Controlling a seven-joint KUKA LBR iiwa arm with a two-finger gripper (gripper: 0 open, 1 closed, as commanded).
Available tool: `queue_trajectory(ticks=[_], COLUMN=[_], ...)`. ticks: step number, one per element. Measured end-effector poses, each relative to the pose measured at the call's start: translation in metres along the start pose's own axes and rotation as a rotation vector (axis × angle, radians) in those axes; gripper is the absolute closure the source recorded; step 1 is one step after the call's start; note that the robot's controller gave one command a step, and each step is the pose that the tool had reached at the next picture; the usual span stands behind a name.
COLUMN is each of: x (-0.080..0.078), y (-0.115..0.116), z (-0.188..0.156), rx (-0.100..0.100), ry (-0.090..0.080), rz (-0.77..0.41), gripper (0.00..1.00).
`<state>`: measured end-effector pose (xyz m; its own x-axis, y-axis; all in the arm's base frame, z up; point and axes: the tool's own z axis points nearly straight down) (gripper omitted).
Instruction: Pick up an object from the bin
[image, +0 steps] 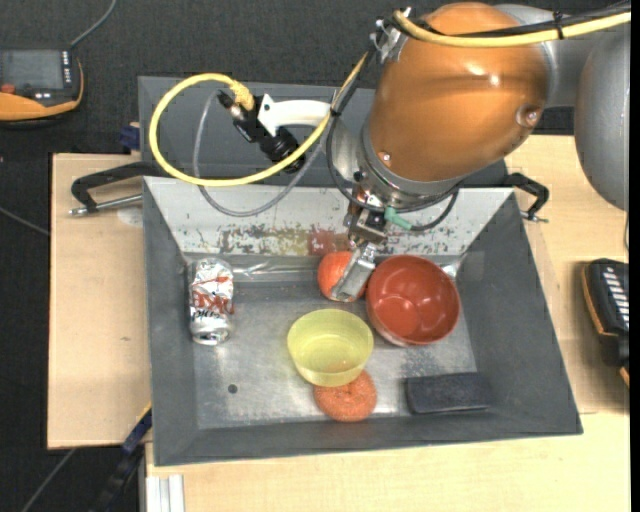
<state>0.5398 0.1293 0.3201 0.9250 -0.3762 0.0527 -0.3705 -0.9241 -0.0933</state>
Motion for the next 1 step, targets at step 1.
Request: queue_trajectory(ticks=[1], x=[-0.0252], y=[-0.0583], z=[0.0097], rx=[0.008], ry=[0.000], rz=[-0.103], gripper=[0.00])
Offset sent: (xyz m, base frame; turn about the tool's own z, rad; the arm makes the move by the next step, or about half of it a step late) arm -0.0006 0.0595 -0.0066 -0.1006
